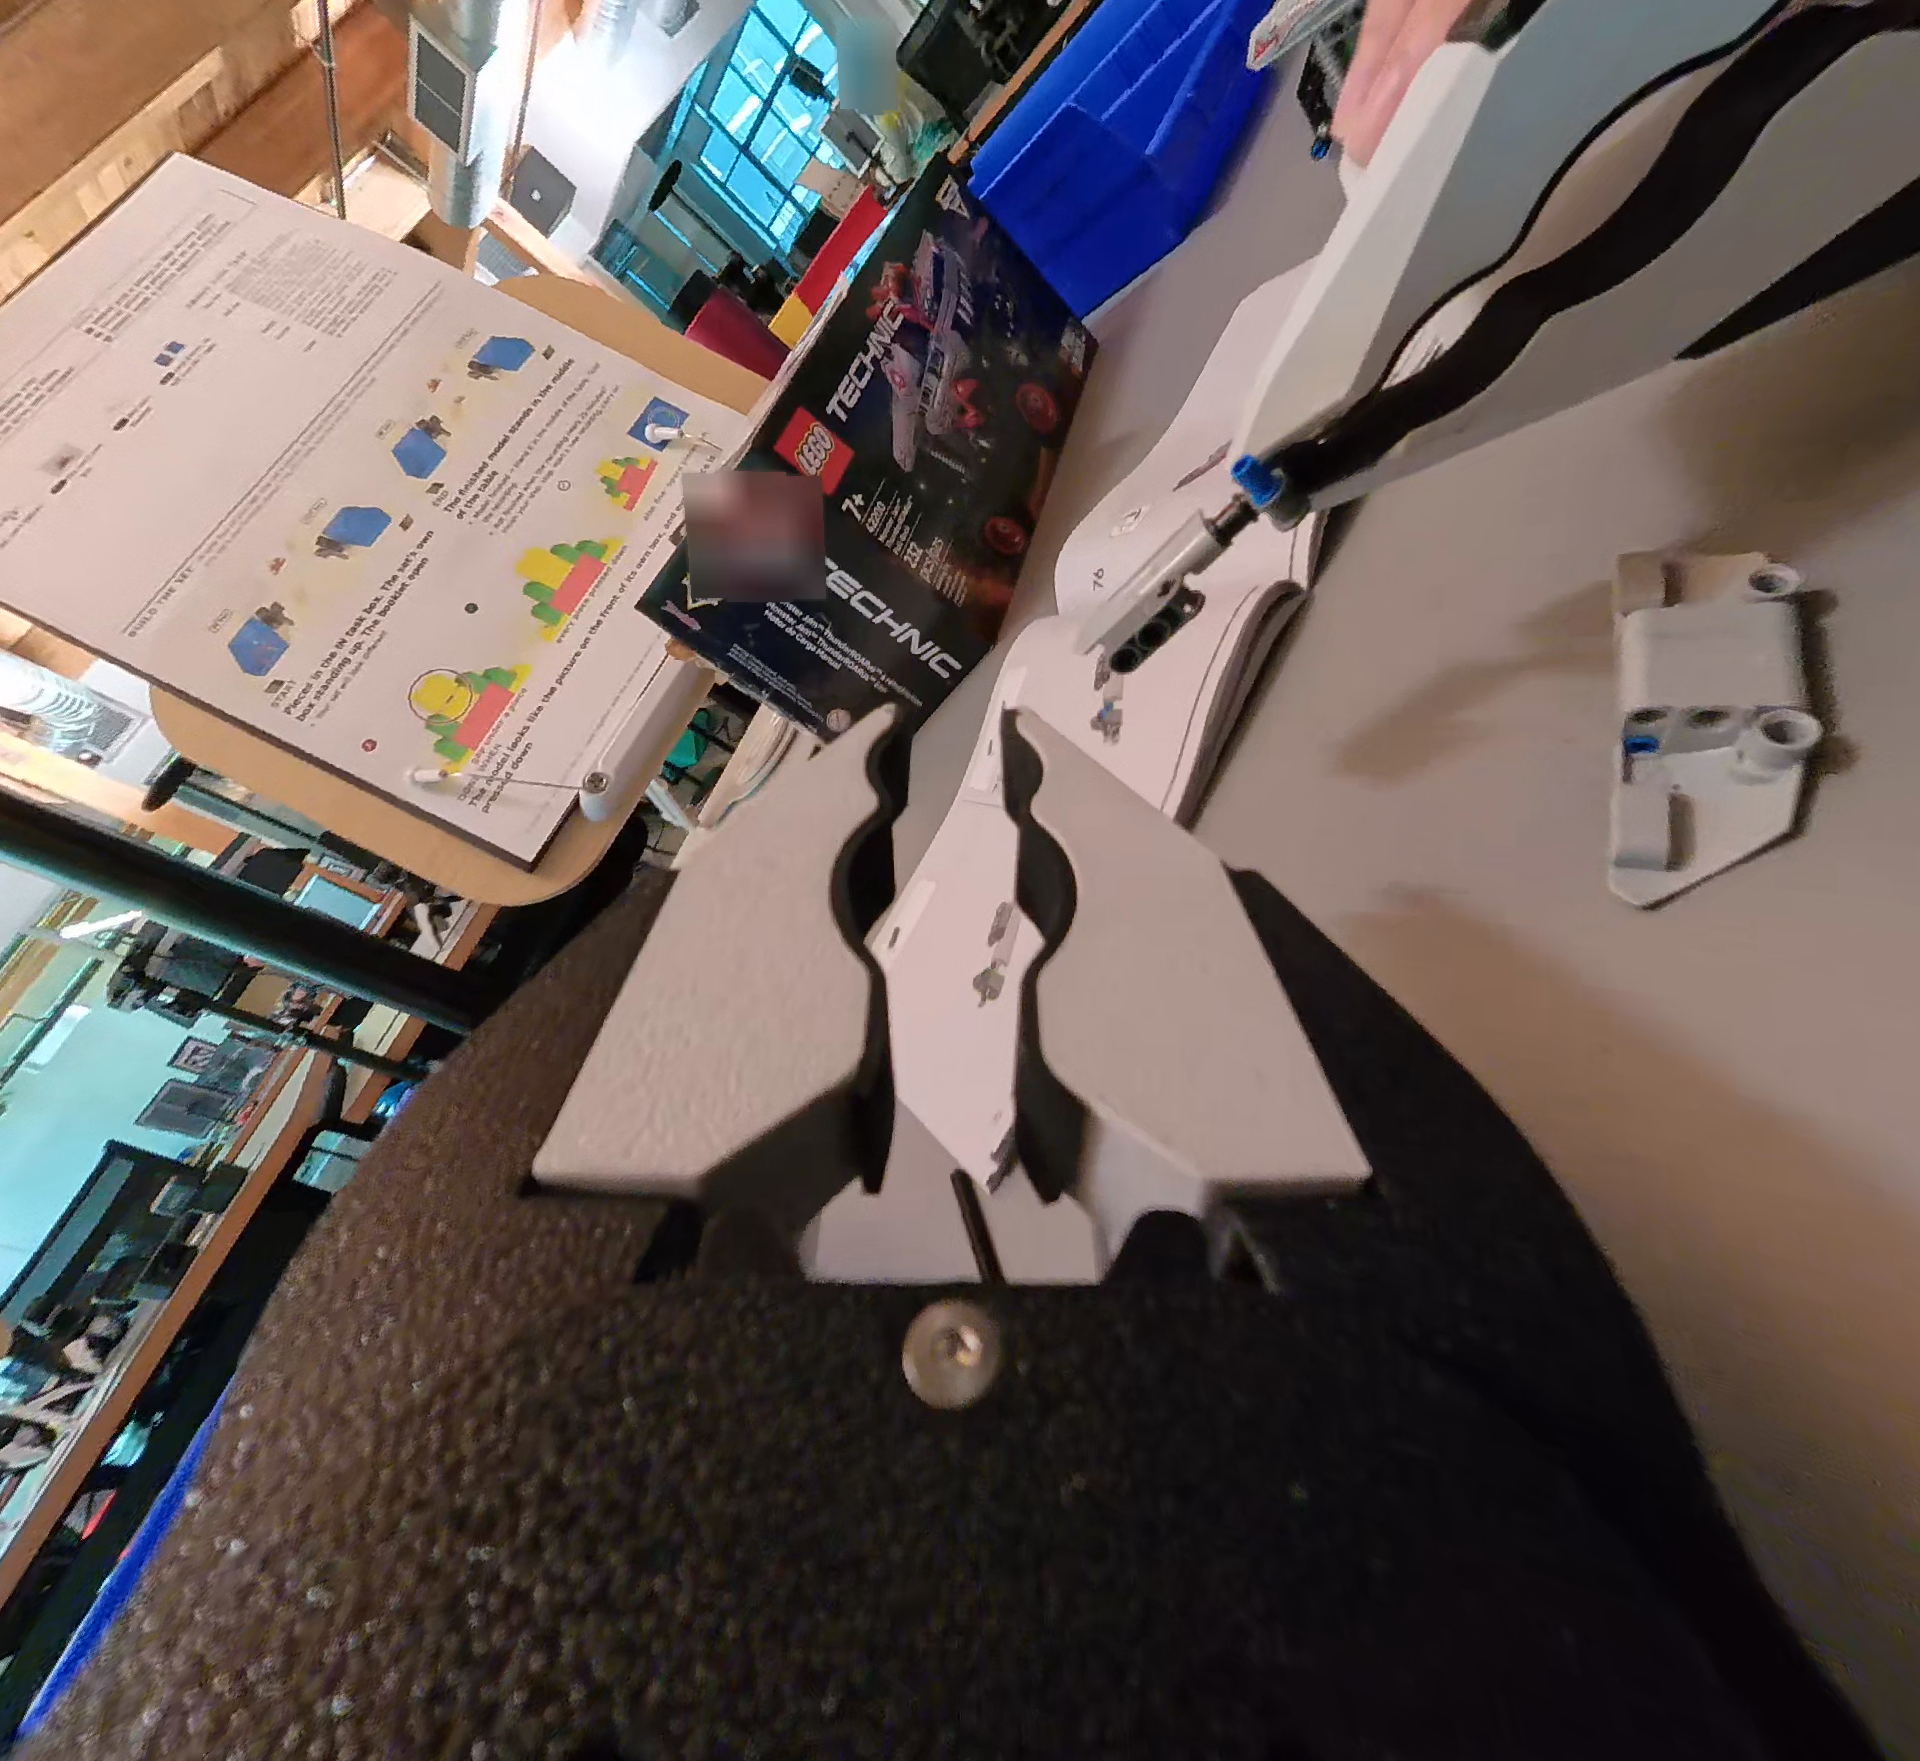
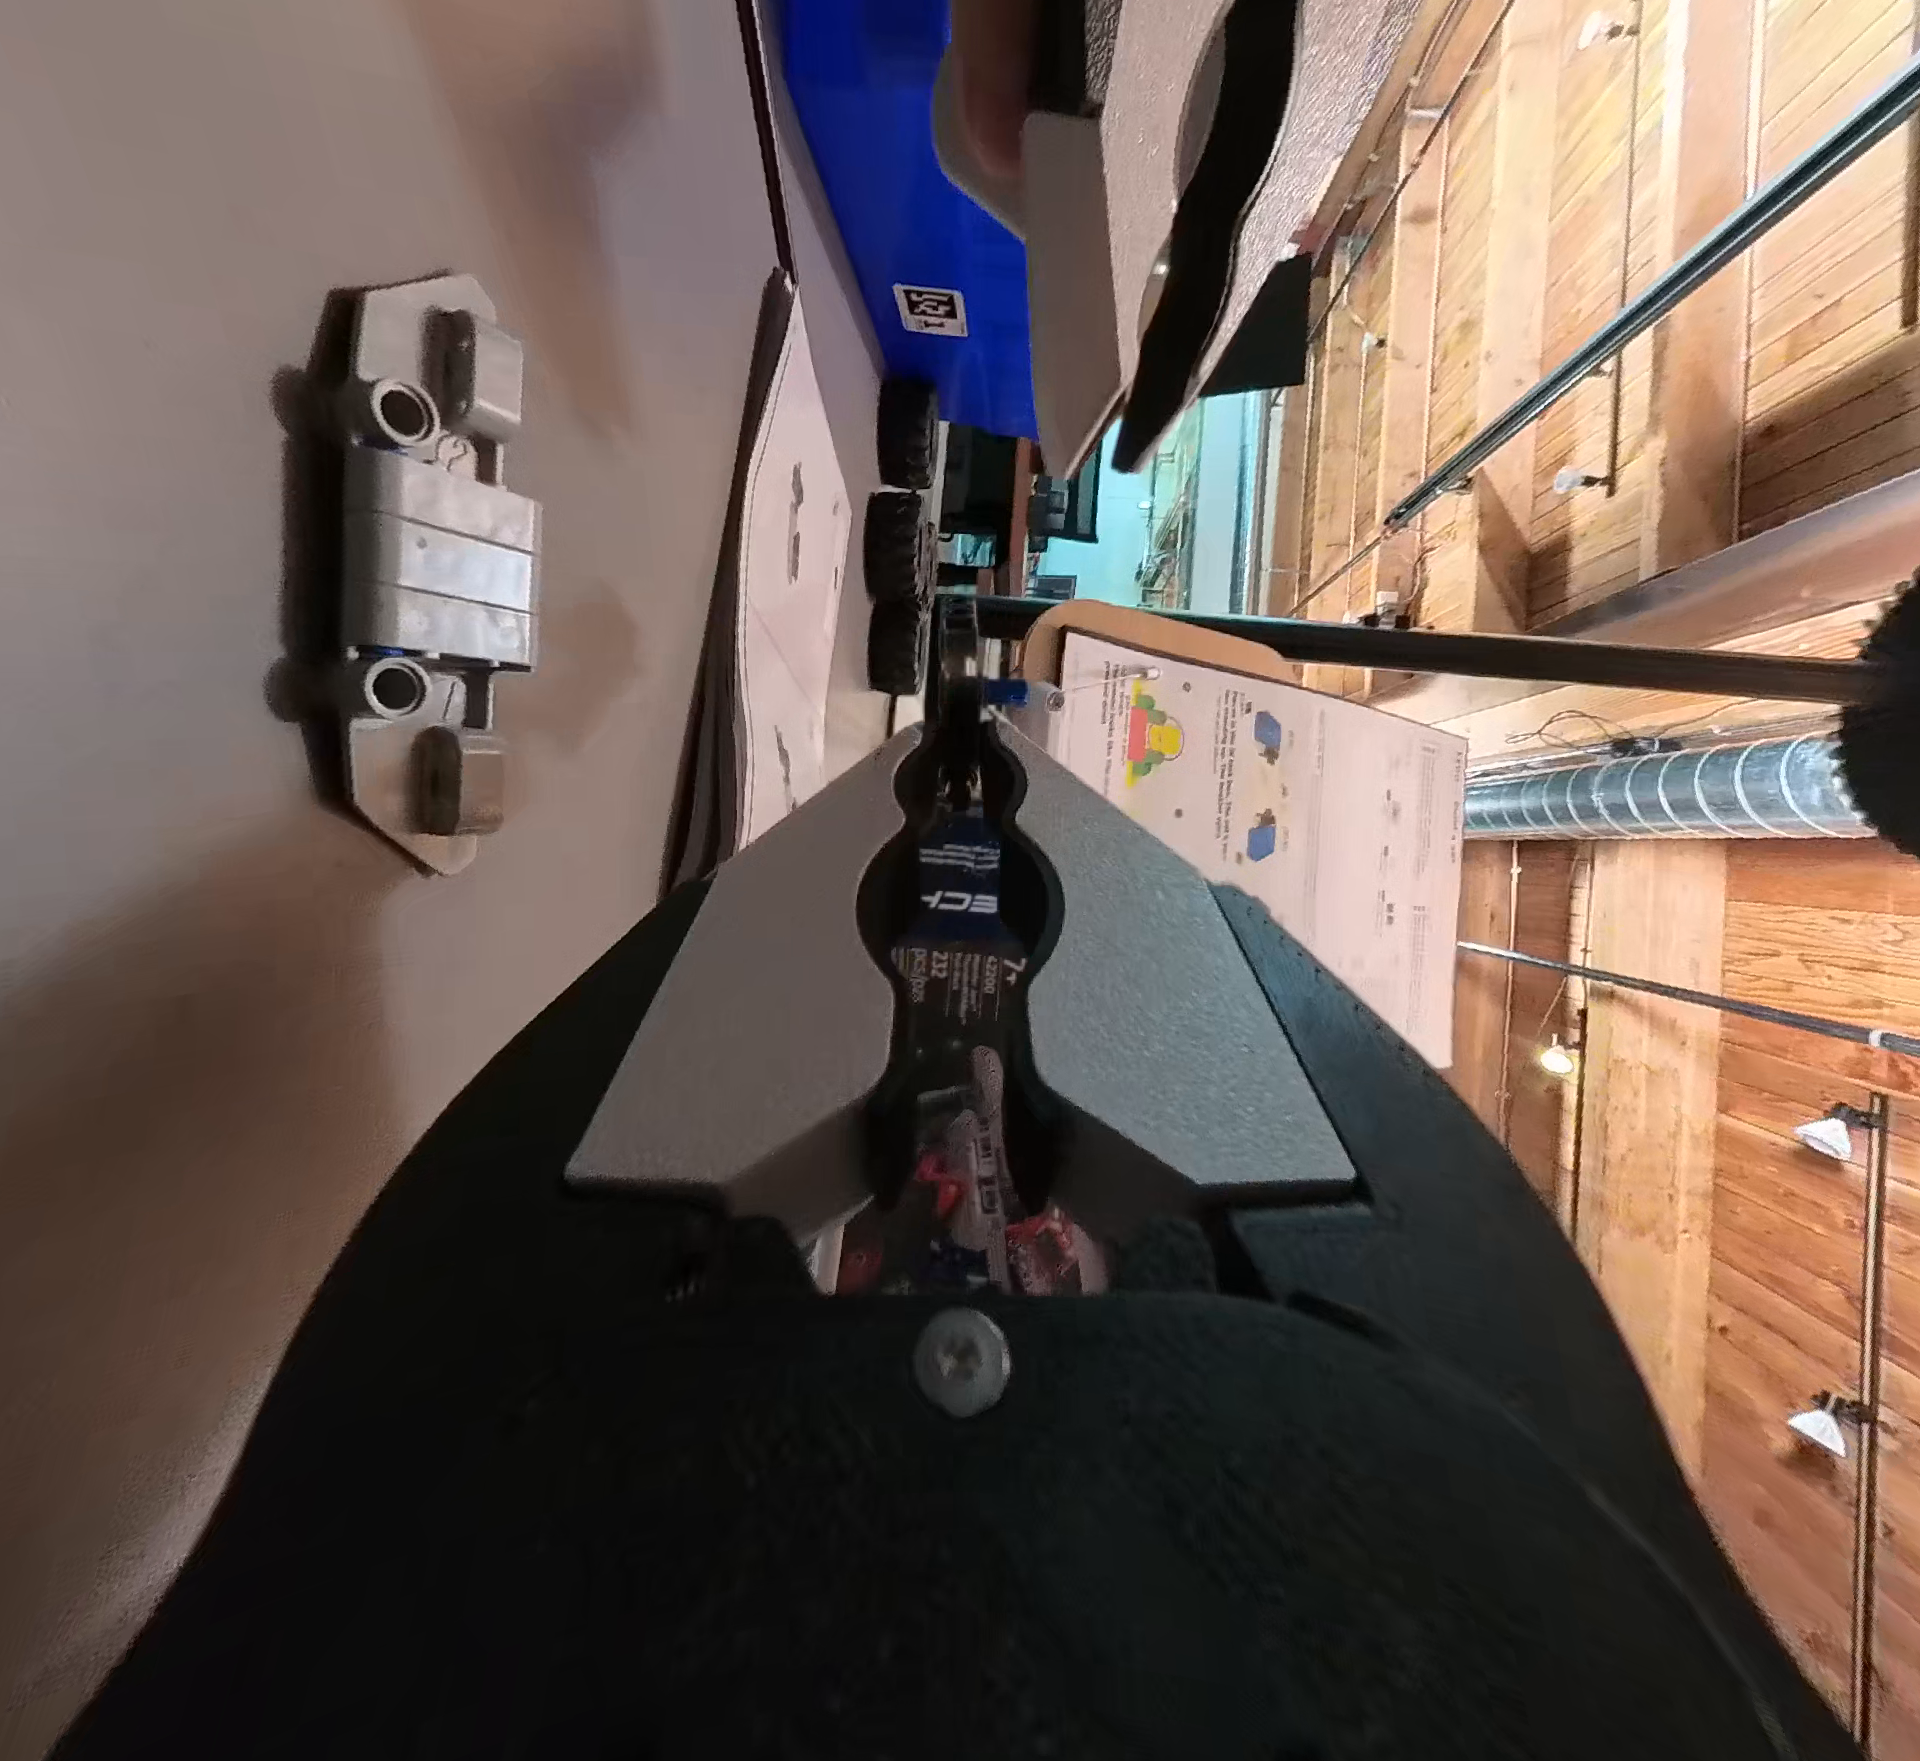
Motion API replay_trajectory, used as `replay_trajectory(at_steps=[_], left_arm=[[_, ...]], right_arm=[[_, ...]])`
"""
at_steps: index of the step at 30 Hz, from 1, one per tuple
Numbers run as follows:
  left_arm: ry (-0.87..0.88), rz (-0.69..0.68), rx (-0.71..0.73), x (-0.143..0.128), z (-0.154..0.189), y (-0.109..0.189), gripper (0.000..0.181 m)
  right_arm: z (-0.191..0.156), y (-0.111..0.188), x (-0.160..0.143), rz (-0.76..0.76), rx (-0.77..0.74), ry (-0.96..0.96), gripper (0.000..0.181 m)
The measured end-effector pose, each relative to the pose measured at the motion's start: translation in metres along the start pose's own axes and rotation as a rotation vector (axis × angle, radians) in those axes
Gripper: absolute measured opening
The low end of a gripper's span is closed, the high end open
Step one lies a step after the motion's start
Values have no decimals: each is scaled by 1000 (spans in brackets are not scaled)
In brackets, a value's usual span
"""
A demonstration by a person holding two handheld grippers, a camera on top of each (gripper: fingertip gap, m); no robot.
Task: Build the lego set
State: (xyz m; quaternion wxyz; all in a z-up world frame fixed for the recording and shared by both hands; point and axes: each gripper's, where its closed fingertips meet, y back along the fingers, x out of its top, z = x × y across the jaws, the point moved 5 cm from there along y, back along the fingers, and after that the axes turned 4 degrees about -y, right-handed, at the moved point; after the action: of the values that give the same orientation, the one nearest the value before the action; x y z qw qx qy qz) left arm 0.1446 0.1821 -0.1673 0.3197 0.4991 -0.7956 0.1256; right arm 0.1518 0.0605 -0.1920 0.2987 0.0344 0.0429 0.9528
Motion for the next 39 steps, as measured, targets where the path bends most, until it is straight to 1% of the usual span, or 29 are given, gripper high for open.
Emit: replay_trajectory(at_steps=[4, 7, 10, 19, 30, 39], left_arm=[[-17, -64, 26, -8, -2, -1, 9], [-44, -125, 40, -16, -3, -2, 7], [-70, -153, 42, -20, -4, -1, 6], [-61, -170, 63, -28, -10, 2, 5], [-68, -177, 45, -29, -7, 1, 4], [-74, -179, 24, -29, -4, -2, 5]], right_arm=[[-7, -3, -4, -40, 54, -32, 5], [-8, -4, -5, -42, 51, -42, 4], [-9, -6, -7, -53, 63, -56, 5], [-11, -6, -4, -30, 57, -23, 3], [-12, -5, -2, -9, 58, -12, 5], [-12, -4, -6, 12, 97, -130, 5]])
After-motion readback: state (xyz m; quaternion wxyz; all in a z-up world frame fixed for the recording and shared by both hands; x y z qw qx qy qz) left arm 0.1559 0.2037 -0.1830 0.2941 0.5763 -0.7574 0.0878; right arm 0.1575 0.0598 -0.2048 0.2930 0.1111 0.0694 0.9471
